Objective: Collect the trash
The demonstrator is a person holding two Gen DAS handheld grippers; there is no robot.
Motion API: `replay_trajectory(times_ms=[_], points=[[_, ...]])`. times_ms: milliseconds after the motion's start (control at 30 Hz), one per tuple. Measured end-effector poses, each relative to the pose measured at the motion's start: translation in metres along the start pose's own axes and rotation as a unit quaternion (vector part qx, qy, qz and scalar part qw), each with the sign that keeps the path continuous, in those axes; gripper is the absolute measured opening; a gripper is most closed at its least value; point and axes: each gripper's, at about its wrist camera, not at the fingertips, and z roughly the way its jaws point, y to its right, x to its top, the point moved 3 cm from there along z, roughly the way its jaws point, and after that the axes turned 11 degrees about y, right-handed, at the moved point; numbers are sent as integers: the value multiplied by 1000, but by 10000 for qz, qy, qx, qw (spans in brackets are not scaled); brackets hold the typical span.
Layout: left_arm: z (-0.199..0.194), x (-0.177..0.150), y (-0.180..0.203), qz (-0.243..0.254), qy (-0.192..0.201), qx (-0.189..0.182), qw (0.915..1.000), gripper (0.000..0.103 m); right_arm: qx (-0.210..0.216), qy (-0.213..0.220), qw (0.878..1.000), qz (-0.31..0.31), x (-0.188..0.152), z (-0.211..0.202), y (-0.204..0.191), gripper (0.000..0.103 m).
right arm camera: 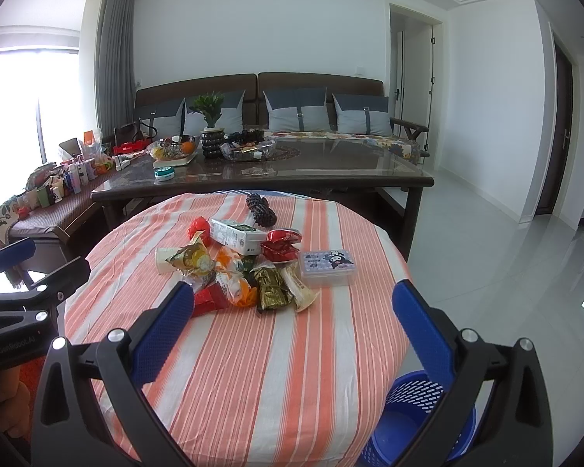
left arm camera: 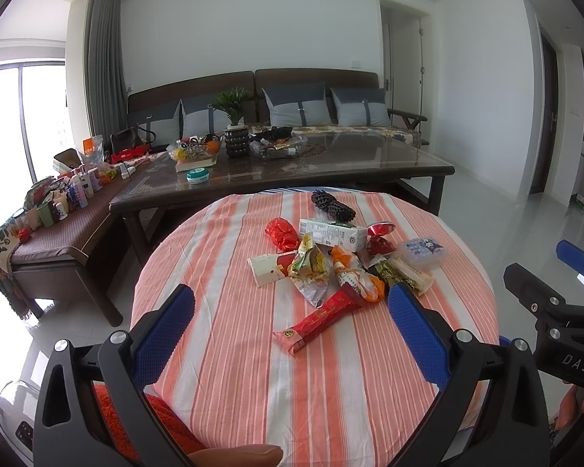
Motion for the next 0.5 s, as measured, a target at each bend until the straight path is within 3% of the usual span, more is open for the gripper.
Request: replay_trajectory(times_ms=[500], points=[[0, 0, 0, -1, -6, 1, 10000, 99, 4, -9, 10000, -5, 0, 1, 0, 98]])
